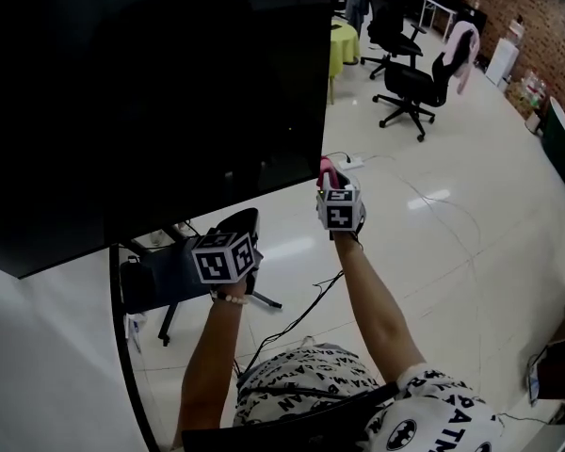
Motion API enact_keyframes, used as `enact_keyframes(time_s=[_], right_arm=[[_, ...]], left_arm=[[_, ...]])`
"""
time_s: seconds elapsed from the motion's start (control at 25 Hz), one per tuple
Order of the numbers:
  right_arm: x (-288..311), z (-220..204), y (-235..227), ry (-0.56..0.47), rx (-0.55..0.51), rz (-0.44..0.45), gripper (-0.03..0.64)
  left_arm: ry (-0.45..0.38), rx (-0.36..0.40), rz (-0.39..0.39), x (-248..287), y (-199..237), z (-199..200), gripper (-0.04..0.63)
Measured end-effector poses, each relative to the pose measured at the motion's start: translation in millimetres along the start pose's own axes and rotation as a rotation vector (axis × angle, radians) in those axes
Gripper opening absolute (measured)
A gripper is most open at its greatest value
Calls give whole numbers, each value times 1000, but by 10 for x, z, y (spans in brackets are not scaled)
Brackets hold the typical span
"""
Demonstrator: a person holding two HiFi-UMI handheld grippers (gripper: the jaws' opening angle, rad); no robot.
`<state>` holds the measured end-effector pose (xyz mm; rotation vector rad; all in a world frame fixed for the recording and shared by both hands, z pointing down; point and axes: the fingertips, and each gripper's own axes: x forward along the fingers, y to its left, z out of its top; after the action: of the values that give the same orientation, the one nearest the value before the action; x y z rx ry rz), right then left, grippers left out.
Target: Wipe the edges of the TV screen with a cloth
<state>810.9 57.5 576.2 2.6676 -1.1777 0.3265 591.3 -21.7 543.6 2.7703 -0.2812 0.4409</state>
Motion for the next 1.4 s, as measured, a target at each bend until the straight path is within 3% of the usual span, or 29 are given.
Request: enact_keyframes(time_s=[0.16,0.36,0.88,1.4], right_arm=[[-233,482,-33,-129,-36,-7,57],[-537,1158,-53,-262,-116,-32,57],[-1102,2902,-169,-519,-291,-51,55],[-1706,4519,-304,-719,-398,-99,55]], left_arm=[[4,32,-33,35,-170,73,6],[-29,108,-89,-1,-463,446,6],[-212,252,-153,-168,-1108,1848,6],[-326,396,-167,-496,-1716,3142,6]])
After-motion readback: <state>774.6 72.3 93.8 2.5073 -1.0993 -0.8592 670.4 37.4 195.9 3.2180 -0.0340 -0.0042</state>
